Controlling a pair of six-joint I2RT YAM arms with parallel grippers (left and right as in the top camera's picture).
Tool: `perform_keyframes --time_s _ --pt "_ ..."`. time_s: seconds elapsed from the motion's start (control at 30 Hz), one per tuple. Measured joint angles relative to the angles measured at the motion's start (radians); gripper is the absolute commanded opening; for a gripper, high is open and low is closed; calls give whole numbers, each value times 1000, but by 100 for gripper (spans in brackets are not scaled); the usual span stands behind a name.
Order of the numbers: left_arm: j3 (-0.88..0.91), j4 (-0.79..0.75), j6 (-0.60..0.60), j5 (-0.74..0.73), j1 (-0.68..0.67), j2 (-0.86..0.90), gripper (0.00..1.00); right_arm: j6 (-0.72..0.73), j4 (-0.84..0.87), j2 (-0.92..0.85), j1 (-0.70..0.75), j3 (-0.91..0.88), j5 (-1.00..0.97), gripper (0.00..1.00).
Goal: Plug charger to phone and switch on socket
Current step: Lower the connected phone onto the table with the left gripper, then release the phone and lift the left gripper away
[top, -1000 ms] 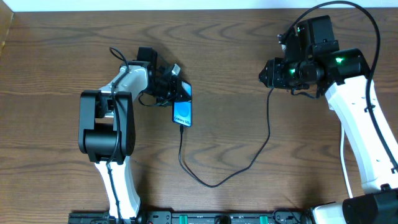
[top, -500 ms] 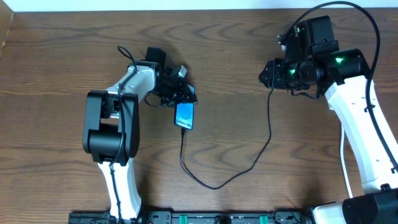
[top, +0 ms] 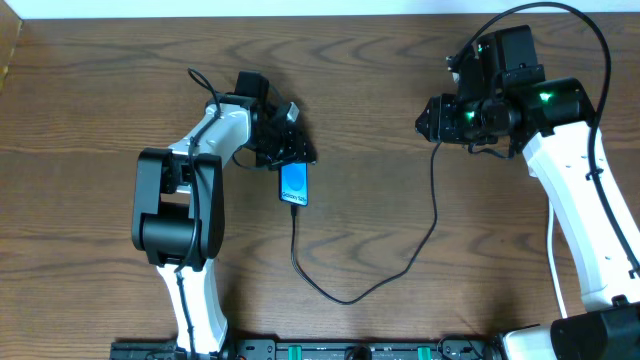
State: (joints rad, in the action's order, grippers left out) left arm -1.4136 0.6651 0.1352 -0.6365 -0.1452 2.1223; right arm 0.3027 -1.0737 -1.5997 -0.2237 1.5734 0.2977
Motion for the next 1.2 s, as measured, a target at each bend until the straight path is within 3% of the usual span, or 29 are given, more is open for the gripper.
perform_keyframes --time_s 0.1,0.43,0.63,1.07,1.2 --pt "-1 0 1 16 0 -4 53 0 0 0 0 0 0 49" --pt "-12 0 10 124 -2 -20 58 0 0 0 0 0 0 51" --pt "-21 -3 26 255 -2 -29 59 -19 -5 0 0 0 0 52" --pt "-26 39 26 382 35 -47 59 -74 6 0 0 0 -3 55" --pt "-7 82 26 410 93 -202 59 -84 24 0 0 0 -8 55"
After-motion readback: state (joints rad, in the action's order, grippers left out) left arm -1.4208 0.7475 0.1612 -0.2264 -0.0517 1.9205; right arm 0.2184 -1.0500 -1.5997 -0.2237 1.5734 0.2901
